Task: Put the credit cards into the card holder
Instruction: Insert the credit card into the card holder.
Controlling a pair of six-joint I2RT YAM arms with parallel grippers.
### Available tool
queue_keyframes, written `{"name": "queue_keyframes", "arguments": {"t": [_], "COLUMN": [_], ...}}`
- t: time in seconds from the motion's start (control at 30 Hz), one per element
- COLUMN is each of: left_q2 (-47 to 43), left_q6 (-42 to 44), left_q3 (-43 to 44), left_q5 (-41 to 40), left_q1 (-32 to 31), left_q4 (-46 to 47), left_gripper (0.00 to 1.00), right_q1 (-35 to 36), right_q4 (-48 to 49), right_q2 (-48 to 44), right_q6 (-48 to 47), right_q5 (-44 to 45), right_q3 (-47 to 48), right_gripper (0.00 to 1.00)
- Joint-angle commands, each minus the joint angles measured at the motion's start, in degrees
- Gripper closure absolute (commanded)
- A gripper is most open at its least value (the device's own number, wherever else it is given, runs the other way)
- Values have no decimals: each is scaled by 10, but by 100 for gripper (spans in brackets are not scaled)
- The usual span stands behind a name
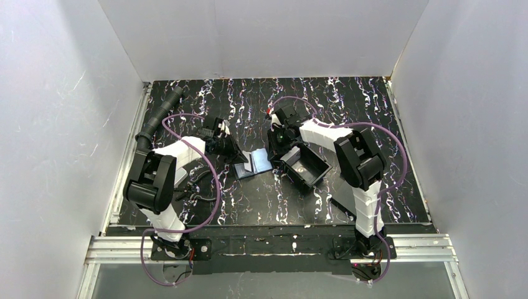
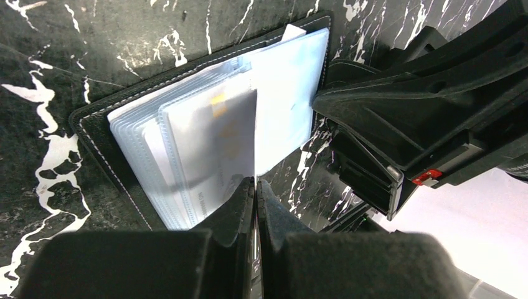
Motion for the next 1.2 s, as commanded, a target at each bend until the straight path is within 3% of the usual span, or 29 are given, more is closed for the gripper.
{"name": "queue_keyframes", "arguments": {"t": [0.0,0.57,1.17], "left_q2": [-12,26,13], "left_q6": [-2,-11,-42], "left_q3": [-14,-38,-71], "left_q5": [-8,37,21], "left_q1": [0,0,6], "left_q4": [13,88,131], "left_gripper": [100,100,100], "right_q1": [4,6,15], "right_q4": [13,6,8], "right_q2": [7,14,11], "right_q6": [-2,-3,-16], "right_q5": [9,16,23], "right_q3": [-6,1,-8], "right_gripper": [92,92,94]}}
